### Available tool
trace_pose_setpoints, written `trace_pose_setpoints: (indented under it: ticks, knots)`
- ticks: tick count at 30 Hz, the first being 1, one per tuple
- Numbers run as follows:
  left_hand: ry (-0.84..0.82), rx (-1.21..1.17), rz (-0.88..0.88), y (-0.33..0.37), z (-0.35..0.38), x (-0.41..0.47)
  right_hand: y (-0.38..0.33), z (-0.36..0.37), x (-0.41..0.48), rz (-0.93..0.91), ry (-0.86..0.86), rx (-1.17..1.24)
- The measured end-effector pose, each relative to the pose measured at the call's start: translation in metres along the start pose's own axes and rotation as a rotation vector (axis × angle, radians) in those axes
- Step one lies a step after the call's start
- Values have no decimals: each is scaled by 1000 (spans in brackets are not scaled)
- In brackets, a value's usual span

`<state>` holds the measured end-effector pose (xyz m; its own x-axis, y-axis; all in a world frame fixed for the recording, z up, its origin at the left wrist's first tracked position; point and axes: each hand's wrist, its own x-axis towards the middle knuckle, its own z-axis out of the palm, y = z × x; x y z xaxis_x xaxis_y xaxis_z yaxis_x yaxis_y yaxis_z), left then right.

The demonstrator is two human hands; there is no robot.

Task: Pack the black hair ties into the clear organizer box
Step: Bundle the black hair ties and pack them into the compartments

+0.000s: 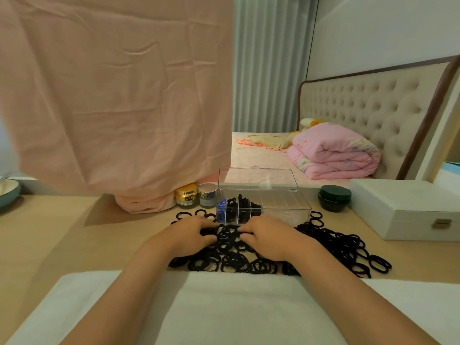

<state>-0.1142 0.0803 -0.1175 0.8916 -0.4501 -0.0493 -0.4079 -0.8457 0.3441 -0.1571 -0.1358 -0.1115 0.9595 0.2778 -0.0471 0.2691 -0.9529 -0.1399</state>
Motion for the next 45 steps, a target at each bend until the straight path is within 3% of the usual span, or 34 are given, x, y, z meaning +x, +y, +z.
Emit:
trace_pose_setpoints:
  ticks: [3,8,13,18,25,30,37,39,45]
  knots:
    - [11,-38,48,6,1,-1,1,1,3,23,-22,-14]
    - [280,61,93,10,1,4,7,-7,2,42,7,-2]
    - [152,196,118,18,10,11,1,-1,6,28,-29,-67]
    - [195,169,146,18,11,12,2,-1,6,32,7,-95]
    - [149,-412,31,18,-11,5,8,-23,-4,79,124,357]
    - [122,-657,-43,26,-12,4,-11,-44,-21,32,68,729]
    - [-185,-1131,-47,34,-15,3,-12,-32,-8,180,213,707]
    - [-222,-1174,-43,34,-16,3,-11,-27,-5,203,232,689]
    - [-135,-881,-33,25,-20,-1,-18,-20,-2,183,216,775]
